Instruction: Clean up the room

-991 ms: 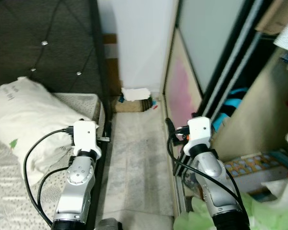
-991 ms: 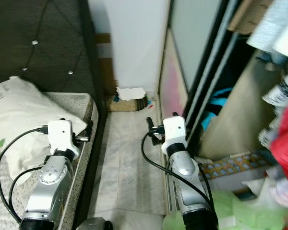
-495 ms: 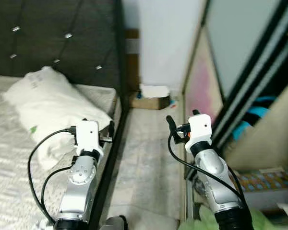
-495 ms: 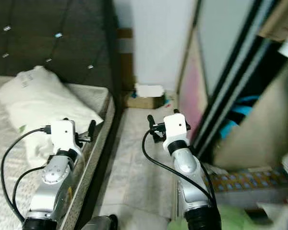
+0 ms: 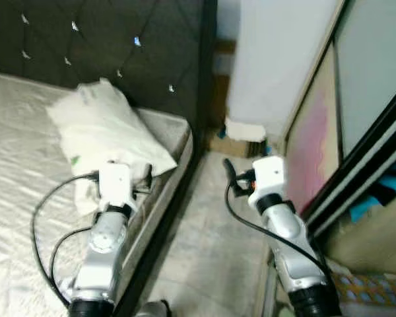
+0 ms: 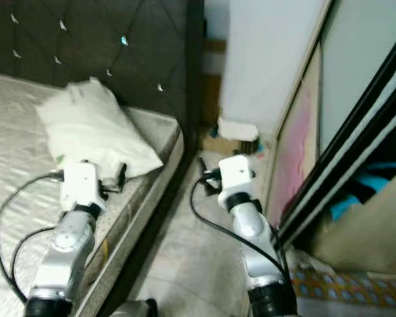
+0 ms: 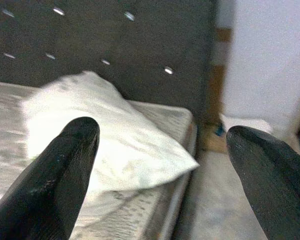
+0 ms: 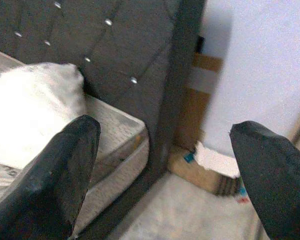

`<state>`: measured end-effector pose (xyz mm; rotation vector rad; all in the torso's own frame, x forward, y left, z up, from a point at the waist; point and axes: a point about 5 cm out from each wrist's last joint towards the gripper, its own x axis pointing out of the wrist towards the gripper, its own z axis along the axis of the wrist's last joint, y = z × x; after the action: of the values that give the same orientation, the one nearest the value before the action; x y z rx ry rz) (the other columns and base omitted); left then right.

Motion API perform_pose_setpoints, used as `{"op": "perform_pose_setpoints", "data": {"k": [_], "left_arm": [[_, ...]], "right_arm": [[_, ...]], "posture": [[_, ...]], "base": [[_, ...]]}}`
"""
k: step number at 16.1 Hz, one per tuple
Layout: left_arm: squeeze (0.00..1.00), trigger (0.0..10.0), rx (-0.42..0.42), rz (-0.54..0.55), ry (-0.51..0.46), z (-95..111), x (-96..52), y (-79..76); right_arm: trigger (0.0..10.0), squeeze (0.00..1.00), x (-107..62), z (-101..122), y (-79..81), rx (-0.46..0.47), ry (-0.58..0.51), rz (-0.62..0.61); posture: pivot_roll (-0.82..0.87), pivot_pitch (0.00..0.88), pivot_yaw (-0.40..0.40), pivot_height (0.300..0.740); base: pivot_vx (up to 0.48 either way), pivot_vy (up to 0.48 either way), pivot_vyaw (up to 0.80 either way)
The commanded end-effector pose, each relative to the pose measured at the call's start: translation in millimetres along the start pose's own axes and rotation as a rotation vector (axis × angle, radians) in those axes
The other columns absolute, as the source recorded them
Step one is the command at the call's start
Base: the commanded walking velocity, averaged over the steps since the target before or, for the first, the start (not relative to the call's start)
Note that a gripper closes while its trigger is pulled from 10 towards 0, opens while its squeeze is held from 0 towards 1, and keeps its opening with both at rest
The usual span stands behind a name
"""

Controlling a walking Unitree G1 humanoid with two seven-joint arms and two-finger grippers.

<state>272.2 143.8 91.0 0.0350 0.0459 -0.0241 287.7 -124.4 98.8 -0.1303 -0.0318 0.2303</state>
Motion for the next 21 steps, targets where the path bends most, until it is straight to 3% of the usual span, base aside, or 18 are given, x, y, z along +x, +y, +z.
{"op": "perform_pose_setpoints", "data": {"k": [1, 8, 11, 21], "left_arm": [[0.00, 10.0, -0.002, -0.012, 0.000, -0.2, -0.9, -4.8], [0.00, 10.0, -0.032, -0.040, -0.008, 0.3, -3.0, -6.1], [0.00, 10.0, -0.027, -0.046, -0.015, 1.4, -3.1, -6.1], [0.00, 10.0, -0.031, -0.039, -0.016, 1.3, -2.3, -5.9]], "right_arm": [[10.0, 0.00, -0.4, -0.6, -6.4, -0.011, 0.004, -0.013], [10.0, 0.00, -1.2, -0.4, -6.9, 0.002, 0.000, -0.021], [10.0, 0.00, -1.5, -0.5, -7.0, 0.007, 0.000, -0.021], [10.0, 0.00, -1.3, 0.1, -6.3, -0.002, -0.004, -0.015]], "posture": [[0.06, 0.000, -0.013, 0.740], [0.06, 0.000, -0.012, 0.740], [0.06, 0.000, -0.013, 0.740], [0.06, 0.000, -0.013, 0.740]], "base": [[0.000, 0.000, 0.80], [0.000, 0.000, 0.79], [0.000, 0.000, 0.00], [0.000, 0.000, 0.79]]}}
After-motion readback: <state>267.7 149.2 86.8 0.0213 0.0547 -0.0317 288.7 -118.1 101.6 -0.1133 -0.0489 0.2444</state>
